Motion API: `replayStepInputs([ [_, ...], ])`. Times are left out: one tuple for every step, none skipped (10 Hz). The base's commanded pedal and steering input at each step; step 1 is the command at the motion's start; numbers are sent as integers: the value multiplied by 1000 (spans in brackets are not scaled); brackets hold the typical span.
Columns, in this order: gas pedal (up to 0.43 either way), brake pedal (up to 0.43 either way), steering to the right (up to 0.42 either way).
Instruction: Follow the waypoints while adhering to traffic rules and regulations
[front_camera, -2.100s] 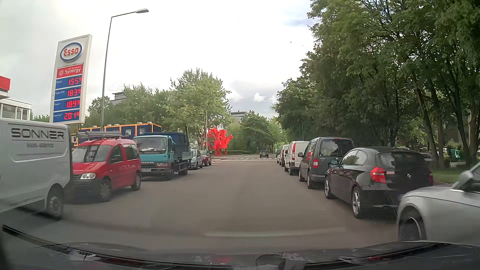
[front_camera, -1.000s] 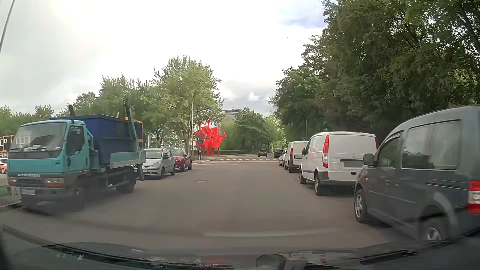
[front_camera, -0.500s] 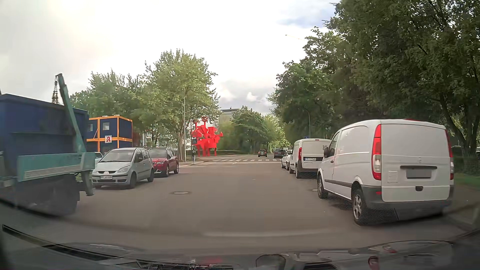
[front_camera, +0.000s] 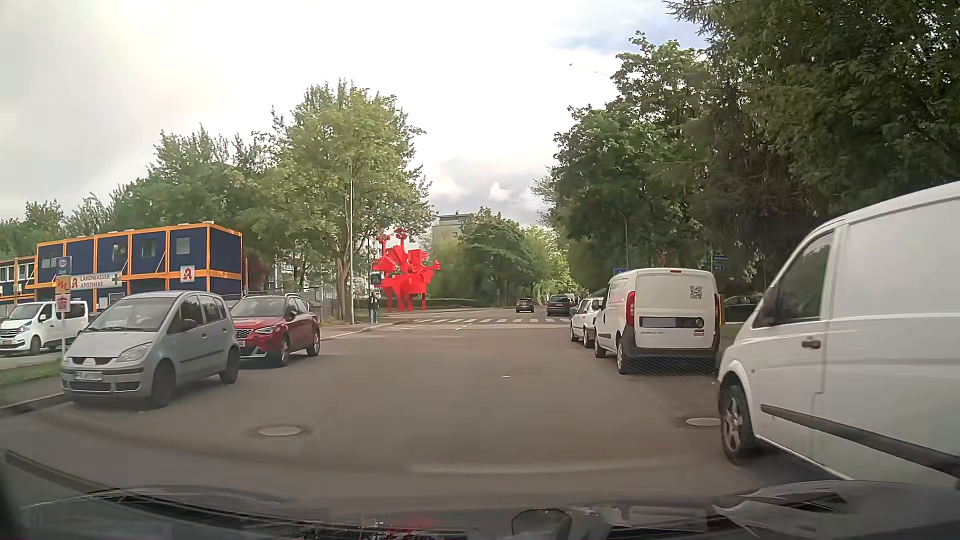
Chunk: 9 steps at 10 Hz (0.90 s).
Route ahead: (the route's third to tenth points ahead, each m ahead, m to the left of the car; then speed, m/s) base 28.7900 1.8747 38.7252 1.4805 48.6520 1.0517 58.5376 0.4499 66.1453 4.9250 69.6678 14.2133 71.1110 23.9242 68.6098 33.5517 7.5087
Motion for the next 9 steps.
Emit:
replayStepInputs([
  [0, 0, 7],
  [0, 0, 7],
  [0, 0, 6],
  [0, 0, 6],
  [0, 0, 6],
  [0, 0, 6],
  [0, 0, 6],
  [0, 0, 6],
  [0, 0, 6],
])
